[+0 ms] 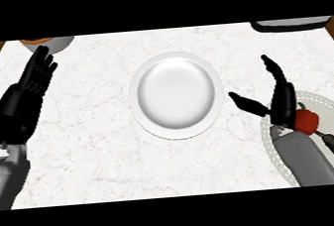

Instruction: Pick the bell pepper from the placemat and place it in the plate

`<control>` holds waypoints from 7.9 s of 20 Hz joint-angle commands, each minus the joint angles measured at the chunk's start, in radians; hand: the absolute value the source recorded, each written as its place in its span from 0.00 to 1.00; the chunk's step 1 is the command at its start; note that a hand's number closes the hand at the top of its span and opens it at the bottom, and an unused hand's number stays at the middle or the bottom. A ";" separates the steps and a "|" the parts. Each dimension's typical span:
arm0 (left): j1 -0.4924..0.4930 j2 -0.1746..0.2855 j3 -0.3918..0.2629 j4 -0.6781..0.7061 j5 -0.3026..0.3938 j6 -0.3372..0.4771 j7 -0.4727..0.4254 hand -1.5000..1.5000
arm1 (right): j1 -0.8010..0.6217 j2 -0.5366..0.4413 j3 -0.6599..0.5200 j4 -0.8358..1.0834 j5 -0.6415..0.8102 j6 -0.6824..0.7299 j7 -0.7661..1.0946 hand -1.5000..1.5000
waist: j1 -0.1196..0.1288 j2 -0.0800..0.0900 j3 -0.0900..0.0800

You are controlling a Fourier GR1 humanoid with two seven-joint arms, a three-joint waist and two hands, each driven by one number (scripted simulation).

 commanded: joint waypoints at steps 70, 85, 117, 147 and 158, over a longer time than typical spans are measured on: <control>0.080 -0.100 0.196 -0.002 -0.131 -0.122 0.028 0.50 | 0.232 -0.138 0.129 -0.188 0.633 0.597 1.353 1.00 | -0.121 -0.046 -0.008; 0.098 -0.093 0.195 -0.044 -0.128 -0.131 0.039 0.50 | 0.404 0.100 0.350 -0.817 1.208 0.577 1.492 1.00 | -0.097 -0.042 -0.010; -0.029 -0.130 0.139 0.002 -0.124 -0.199 0.012 0.50 | -0.290 0.234 0.169 -0.339 1.162 0.547 1.601 1.00 | 0.070 0.020 -0.001; -0.053 -0.177 0.129 0.017 -0.158 -0.159 0.044 0.50 | -0.465 0.234 -0.037 0.163 0.959 -0.429 1.329 0.00 | 0.031 0.003 0.000; 0.050 -0.149 0.180 -0.004 -0.154 -0.171 -0.008 0.50 | -0.073 0.235 0.128 -0.266 1.108 -0.428 1.416 0.00 | -0.027 -0.018 -0.001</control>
